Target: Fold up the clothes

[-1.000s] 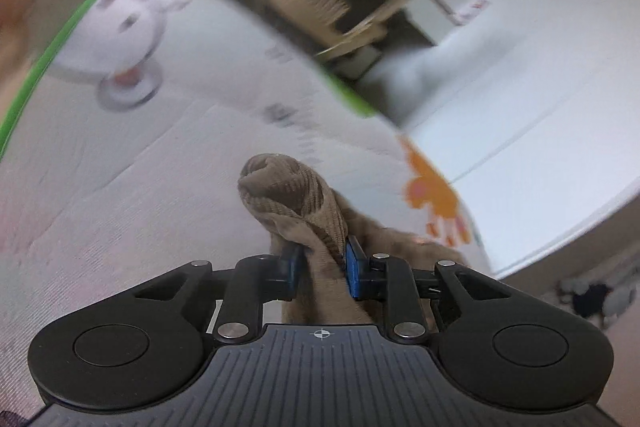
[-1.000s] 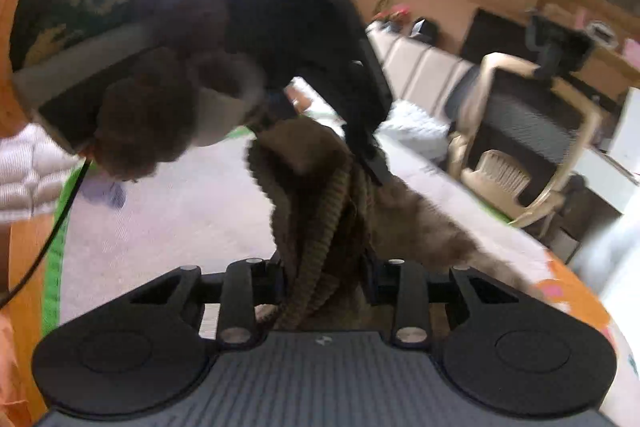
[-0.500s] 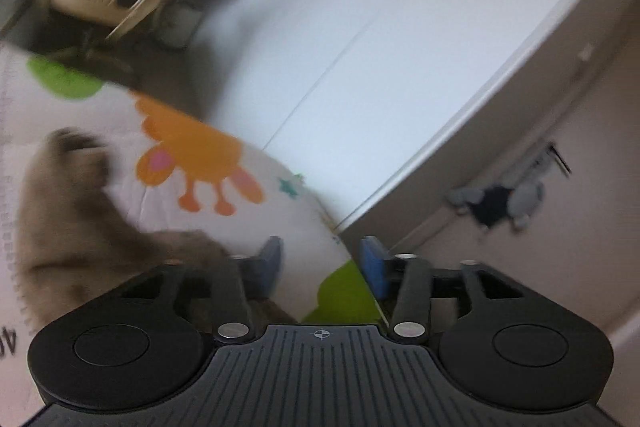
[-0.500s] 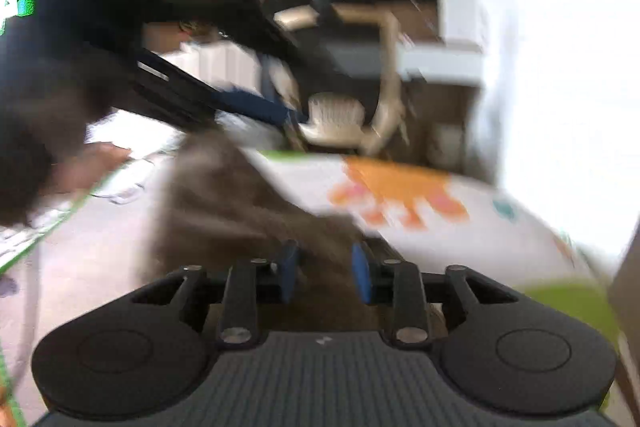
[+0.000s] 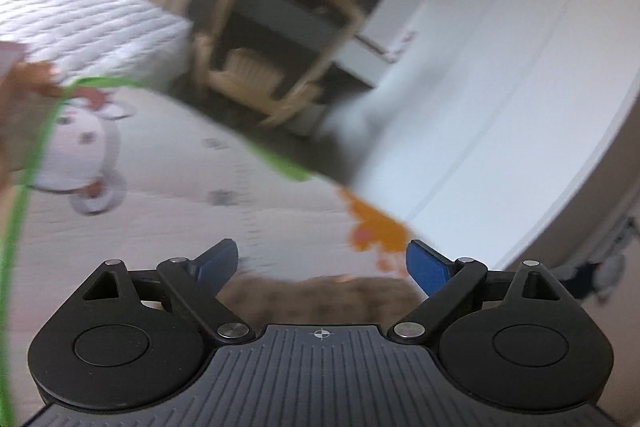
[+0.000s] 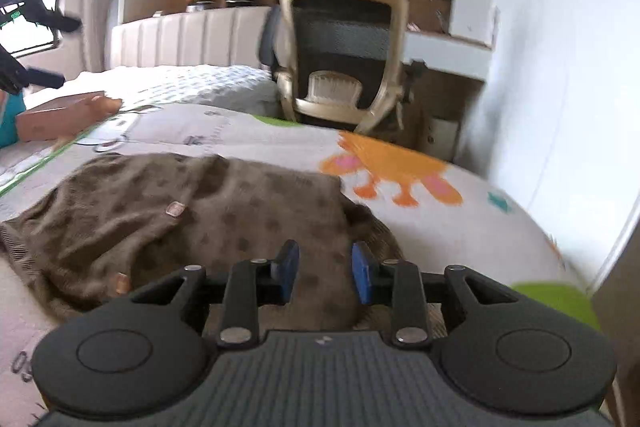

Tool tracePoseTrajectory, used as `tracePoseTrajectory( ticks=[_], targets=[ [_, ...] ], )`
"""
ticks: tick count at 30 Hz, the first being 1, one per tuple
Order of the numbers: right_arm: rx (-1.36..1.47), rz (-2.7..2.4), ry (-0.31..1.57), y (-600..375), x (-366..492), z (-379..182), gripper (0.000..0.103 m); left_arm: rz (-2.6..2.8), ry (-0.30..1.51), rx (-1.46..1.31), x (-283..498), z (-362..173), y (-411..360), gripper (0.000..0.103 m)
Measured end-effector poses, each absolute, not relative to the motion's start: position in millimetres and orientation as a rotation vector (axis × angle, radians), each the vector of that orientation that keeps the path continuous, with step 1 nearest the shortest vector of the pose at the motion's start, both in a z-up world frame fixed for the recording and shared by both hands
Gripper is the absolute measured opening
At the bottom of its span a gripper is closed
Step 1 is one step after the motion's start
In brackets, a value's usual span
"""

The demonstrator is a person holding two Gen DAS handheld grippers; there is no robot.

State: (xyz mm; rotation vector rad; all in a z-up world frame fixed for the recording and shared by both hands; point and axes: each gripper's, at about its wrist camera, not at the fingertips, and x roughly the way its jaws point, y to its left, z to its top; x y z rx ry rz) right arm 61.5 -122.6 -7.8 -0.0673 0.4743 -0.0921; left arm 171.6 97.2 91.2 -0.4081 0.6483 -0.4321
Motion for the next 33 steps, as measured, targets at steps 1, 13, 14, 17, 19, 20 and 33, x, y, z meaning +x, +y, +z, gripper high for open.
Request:
tracePoseTrajectory(
  ticks=[1, 13, 14, 17, 19, 20, 33],
  targets=[
    [-0.083, -0.074, 0.465, -116, 62, -4, 0.038, -0.399, 0.7, -0.383, 174, 84, 103, 0.095],
    [-0.327, 0.228, 0.399, -8, 57, 14, 0.086, -0.374, 0.869, -0.355, 170, -5, 113, 0.079],
    [-0.369, 0.263, 0.399, 6, 55, 10, 0.088, -0.372, 0.86, -0.364, 168, -3, 111, 0.053],
    [-0.48, 0.352, 0.399, 46, 52, -1, 0.098, -0.415, 0.904, -0.464, 175, 2, 110, 0.021],
    [-0.549, 0.404, 0.397, 72, 50, -9, 0.101, -0.453, 0.915, -0.564, 177, 11, 112, 0.018],
    [-0.571, 0.401, 0.386, 80, 53, -11, 0.101, -0.473, 0.921, -0.617, 178, 14, 113, 0.017],
    [-0.339, 0.281, 0.463, 60, 130, -23, 0.031, -0.52, 0.834, -0.765, 191, 54, 117, 0.07]
  ],
)
